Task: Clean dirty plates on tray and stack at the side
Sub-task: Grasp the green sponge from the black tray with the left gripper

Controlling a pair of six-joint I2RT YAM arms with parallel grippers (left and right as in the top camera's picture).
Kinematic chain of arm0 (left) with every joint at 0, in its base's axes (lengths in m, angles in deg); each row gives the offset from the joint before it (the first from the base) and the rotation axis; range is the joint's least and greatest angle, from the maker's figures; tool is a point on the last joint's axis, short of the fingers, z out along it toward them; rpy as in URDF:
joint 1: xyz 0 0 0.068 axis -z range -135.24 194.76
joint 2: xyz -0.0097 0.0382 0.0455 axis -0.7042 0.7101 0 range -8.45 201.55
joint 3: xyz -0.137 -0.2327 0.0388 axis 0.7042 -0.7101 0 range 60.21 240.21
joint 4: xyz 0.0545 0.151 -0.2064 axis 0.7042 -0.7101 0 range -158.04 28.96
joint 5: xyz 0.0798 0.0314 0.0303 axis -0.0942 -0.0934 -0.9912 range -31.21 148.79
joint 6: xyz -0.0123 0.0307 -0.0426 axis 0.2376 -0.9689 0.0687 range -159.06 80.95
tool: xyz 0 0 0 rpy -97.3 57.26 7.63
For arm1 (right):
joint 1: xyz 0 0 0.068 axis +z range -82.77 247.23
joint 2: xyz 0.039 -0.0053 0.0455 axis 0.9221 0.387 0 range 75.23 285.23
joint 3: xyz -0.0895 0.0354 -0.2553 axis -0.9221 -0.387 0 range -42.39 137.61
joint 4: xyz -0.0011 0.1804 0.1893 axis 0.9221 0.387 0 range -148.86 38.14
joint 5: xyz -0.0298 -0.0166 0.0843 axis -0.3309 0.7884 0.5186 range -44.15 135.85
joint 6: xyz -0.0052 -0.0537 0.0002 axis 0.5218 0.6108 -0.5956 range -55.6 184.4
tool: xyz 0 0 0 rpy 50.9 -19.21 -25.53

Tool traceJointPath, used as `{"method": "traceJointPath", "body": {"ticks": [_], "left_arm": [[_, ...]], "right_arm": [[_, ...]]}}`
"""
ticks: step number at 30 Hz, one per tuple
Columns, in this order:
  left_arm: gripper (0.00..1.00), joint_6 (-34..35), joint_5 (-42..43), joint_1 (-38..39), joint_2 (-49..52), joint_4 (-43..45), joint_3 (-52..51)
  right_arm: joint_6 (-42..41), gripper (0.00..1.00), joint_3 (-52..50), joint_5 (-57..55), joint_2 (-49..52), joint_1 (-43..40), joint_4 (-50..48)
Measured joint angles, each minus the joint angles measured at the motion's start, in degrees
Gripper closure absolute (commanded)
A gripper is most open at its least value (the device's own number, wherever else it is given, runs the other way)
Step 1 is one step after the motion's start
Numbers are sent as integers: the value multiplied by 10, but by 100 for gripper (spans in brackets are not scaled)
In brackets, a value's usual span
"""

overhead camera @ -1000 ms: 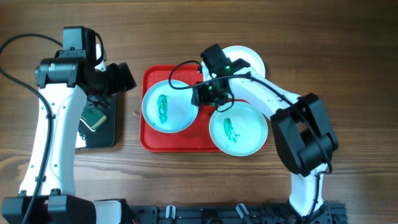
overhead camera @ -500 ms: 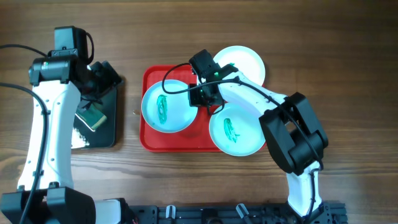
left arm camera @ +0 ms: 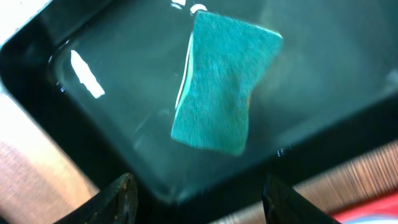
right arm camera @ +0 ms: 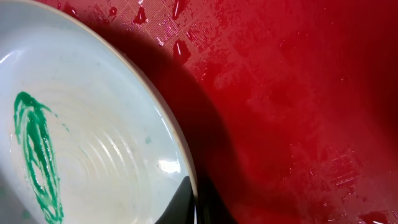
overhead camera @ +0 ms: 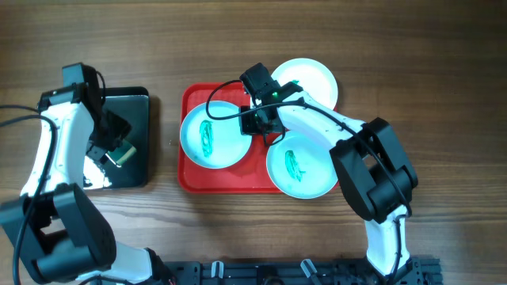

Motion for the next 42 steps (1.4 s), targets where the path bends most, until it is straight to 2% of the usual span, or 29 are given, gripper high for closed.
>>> {"method": "traceJointPath", "body": {"ticks": [1, 5, 8, 12, 15, 20, 26, 27, 30, 32, 38, 42], "left_arm": [[35, 1, -1, -6, 6, 23, -12], [51, -4, -2, -9, 23, 92, -46], [57, -28, -2, -9, 40, 125, -62], [55, -41, -17, -9, 62, 145, -63], [60, -43, -22, -16, 64, 155, -63], [61, -62, -26, -18, 74, 187, -63], [64, -71, -26, -18, 94, 193, -62], [68, -71, -25, -18, 97, 193, -62], [87, -77, -23, -18, 112, 195, -57], [96, -80, -18, -17, 117, 197, -53], [96, -80, -13, -17, 120, 191, -48], [96, -93, -13, -18, 123, 115, -20]], "right_arm": [[0, 96, 0, 0, 0, 0, 0], [0, 96, 0, -1, 0, 0, -1], [0, 96, 0, -1, 0, 0, -1], [0, 96, 0, -1, 0, 0, -1], [0, 96, 0, -2, 0, 0, -2], [0, 96, 0, -2, 0, 0, -2], [0, 96, 0, -2, 0, 0, -4], [0, 96, 0, -2, 0, 0, -4], [0, 96, 0, -3, 0, 0, -4], [0, 96, 0, -4, 0, 0, -4], [0, 96, 0, -4, 0, 0, -4], [0, 96, 0, -4, 0, 0, -5]]}}
